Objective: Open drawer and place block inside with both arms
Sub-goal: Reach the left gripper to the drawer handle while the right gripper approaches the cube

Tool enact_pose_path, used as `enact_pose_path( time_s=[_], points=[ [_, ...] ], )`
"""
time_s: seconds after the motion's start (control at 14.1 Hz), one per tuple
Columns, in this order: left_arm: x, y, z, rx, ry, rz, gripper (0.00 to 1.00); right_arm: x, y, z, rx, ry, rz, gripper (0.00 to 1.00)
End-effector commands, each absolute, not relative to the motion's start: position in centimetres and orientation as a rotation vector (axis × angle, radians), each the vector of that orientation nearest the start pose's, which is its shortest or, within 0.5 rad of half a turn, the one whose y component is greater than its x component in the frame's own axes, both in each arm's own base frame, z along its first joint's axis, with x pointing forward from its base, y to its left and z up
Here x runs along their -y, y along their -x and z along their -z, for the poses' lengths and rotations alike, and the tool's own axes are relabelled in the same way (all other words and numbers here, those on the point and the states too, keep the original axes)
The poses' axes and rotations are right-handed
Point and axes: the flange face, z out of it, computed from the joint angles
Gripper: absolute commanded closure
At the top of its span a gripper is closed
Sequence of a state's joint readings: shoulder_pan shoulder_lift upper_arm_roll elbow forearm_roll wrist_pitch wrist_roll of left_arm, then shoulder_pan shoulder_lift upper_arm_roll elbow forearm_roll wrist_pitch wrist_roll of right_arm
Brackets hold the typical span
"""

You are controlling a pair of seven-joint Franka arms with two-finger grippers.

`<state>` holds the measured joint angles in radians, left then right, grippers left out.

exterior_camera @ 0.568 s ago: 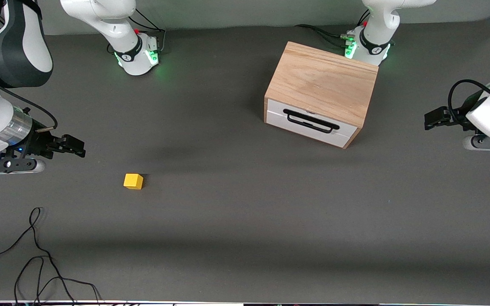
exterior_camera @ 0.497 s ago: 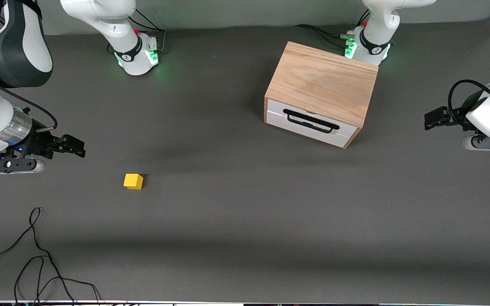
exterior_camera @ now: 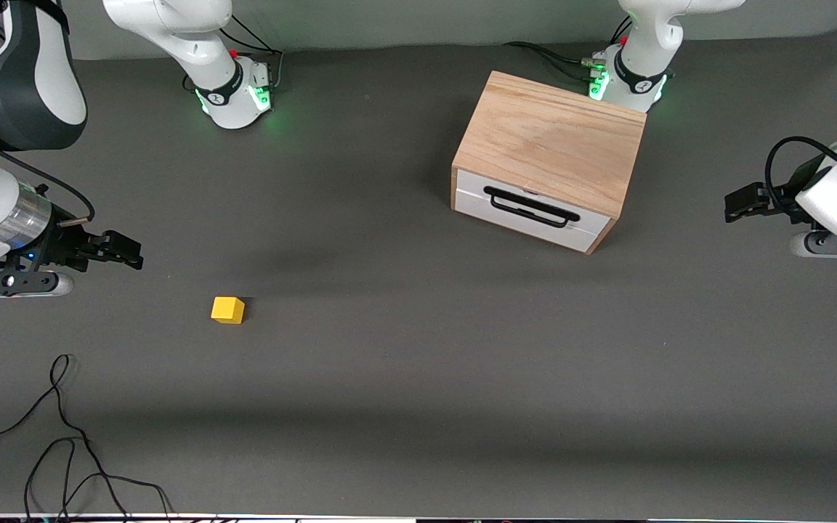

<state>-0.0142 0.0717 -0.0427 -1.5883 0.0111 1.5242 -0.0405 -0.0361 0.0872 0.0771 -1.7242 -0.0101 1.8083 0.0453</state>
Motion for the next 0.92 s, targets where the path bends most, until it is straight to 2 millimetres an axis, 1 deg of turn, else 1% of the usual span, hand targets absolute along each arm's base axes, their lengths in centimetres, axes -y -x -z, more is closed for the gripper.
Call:
enact_pose_path(
  time_s=[0.0, 0.14, 0.28, 0.36, 0.5, 0.57, 0.71, 0.78, 0.85],
  points=[
    [6.0, -56.4, -57.4, 0.146, 3.095, -0.201, 0.00, -2.5, -59.2, -52.3, -0.008, 3.147, -0.009, 0.00],
    [9.2, -56.0, -57.2, 0.297, 3.077, -0.206, 0.00, -2.4, -59.2, -52.3, -0.010, 3.147, -0.004, 0.00],
    [13.2, -55.3, -57.2, 0.441, 3.049, -0.190, 0.00, -2.4, -59.2, -52.2, -0.010, 3.147, -0.006, 0.00],
    [15.3, -54.8, -57.3, 0.533, 3.028, -0.179, 0.00, -2.4, -59.2, -52.1, -0.010, 3.147, -0.006, 0.00],
    [20.2, -54.2, -56.6, 0.697, 2.985, -0.146, 0.00, -2.4, -59.2, -52.0, -0.009, 3.145, -0.007, 0.00],
    [22.7, -53.8, -56.3, 0.791, 2.964, -0.127, 0.00, -2.4, -59.2, -52.0, 0.006, 3.145, -0.007, 0.00],
    [26.1, -53.1, -56.0, 1.014, 2.909, -0.088, 0.00, -2.4, -59.2, -52.1, 0.008, 3.145, -0.004, 0.00],
    [28.5, -52.2, -55.4, 1.109, 2.863, -0.080, 0.00, -2.4, -59.2, -52.0, 0.008, 3.145, -0.007, 0.00],
    [29.8, -51.7, -54.9, 1.230, 2.801, -0.074, 0.00, -2.3, -59.2, -51.9, 0.005, 3.144, -0.009, 0.00]
  ],
)
